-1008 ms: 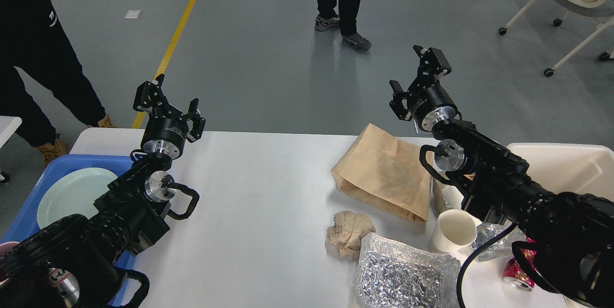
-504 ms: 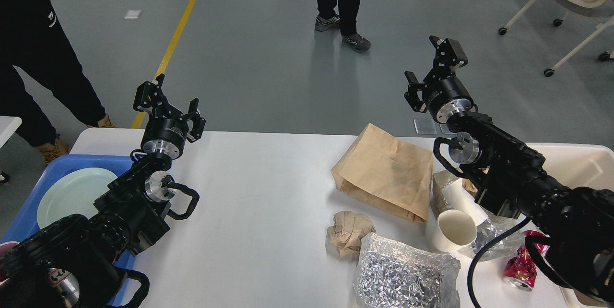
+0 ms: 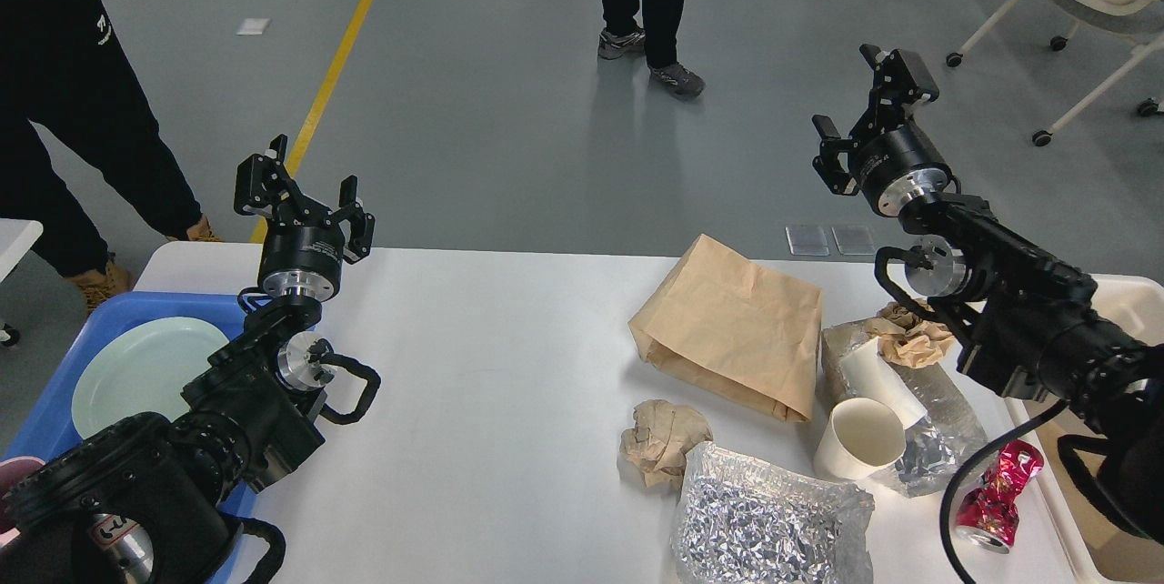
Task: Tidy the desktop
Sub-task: 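Raise the right gripper up from beside the brown paper bag, then move the right gripper over the white paper cup, then lower the right gripper onto the white paper cup and close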
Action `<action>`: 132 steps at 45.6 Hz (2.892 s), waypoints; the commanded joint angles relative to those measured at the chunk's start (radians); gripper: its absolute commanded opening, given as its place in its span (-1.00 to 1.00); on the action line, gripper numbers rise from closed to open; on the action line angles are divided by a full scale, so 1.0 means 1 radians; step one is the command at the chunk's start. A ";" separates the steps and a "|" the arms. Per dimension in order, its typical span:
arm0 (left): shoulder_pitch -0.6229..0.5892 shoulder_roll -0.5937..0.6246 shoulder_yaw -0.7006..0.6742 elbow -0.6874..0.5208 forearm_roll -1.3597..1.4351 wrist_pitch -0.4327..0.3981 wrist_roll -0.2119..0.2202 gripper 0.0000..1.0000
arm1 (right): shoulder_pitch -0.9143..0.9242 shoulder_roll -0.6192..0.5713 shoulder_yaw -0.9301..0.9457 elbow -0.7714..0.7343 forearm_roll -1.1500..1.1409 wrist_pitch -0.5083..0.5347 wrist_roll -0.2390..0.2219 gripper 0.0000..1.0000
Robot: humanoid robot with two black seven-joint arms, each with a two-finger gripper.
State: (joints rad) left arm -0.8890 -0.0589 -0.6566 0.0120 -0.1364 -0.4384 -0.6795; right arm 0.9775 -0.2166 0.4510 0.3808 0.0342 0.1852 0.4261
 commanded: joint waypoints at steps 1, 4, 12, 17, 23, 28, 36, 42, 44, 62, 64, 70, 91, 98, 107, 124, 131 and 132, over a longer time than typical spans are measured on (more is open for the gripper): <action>0.001 -0.001 0.000 0.000 0.000 0.001 -0.017 0.93 | 0.042 -0.085 -0.205 0.032 -0.005 0.029 -0.018 1.00; 0.001 -0.001 0.000 0.000 0.000 0.001 -0.017 0.93 | 0.090 -0.121 -0.377 0.050 -0.004 0.030 -0.032 1.00; 0.001 -0.001 0.000 0.000 0.000 0.000 -0.017 0.93 | 0.210 -0.158 -0.767 0.124 -0.004 0.039 -0.134 1.00; 0.001 -0.001 0.000 0.000 0.000 0.001 -0.017 0.93 | 0.317 -0.185 -1.029 0.199 0.003 0.066 -0.302 1.00; 0.001 -0.001 0.000 0.000 0.000 0.000 -0.017 0.93 | 0.456 -0.168 -1.330 0.292 0.013 0.141 -0.375 1.00; 0.001 -0.001 0.000 0.000 0.000 0.000 -0.017 0.93 | 0.562 -0.150 -1.503 0.432 0.015 0.184 -0.374 1.00; 0.001 -0.001 0.000 0.000 0.000 0.001 -0.017 0.93 | 0.766 -0.055 -1.724 0.542 0.015 0.433 -0.374 1.00; 0.001 -0.001 0.000 0.000 0.000 0.000 -0.017 0.93 | 0.877 0.014 -1.756 0.576 0.015 0.649 -0.374 1.00; 0.001 -0.001 0.000 0.000 0.000 0.001 -0.017 0.93 | 0.909 0.032 -1.760 0.590 0.015 0.698 -0.374 1.00; 0.002 -0.001 0.000 0.000 0.000 0.000 -0.017 0.93 | 1.159 0.138 -1.879 0.694 0.010 0.775 -0.374 1.00; 0.001 -0.001 0.000 0.000 0.000 0.001 -0.017 0.93 | 1.159 0.138 -1.885 0.694 0.007 0.775 -0.374 1.00; 0.001 -0.001 0.000 0.000 0.000 0.001 -0.017 0.93 | 1.133 0.117 -1.884 0.681 -0.004 0.775 -0.375 1.00; 0.001 -0.001 0.000 -0.001 0.000 0.000 -0.017 0.93 | 0.696 -0.030 -1.862 0.618 -0.005 0.697 -0.379 1.00; 0.002 -0.001 0.000 0.000 0.000 0.000 -0.017 0.93 | 0.616 -0.044 -1.798 0.615 -0.005 0.659 -0.379 1.00; 0.001 -0.001 0.000 -0.001 0.000 0.000 -0.017 0.93 | 0.532 -0.044 -1.756 0.553 -0.005 0.608 -0.382 1.00; 0.002 -0.001 0.000 0.000 0.000 0.001 -0.017 0.93 | 0.432 -0.033 -1.752 0.498 0.001 0.464 -0.388 0.41; 0.001 -0.001 0.000 0.000 0.000 0.000 -0.017 0.93 | 0.431 -0.041 -1.755 0.510 0.004 0.462 -0.394 -0.97; 0.002 -0.001 0.000 0.000 0.000 0.000 -0.017 0.93 | 0.431 -0.041 -1.755 0.512 0.006 0.464 -0.395 -1.00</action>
State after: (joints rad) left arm -0.8875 -0.0598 -0.6565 0.0121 -0.1365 -0.4380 -0.6963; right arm 1.4096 -0.2536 -1.3009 0.8855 0.0368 0.6495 0.0370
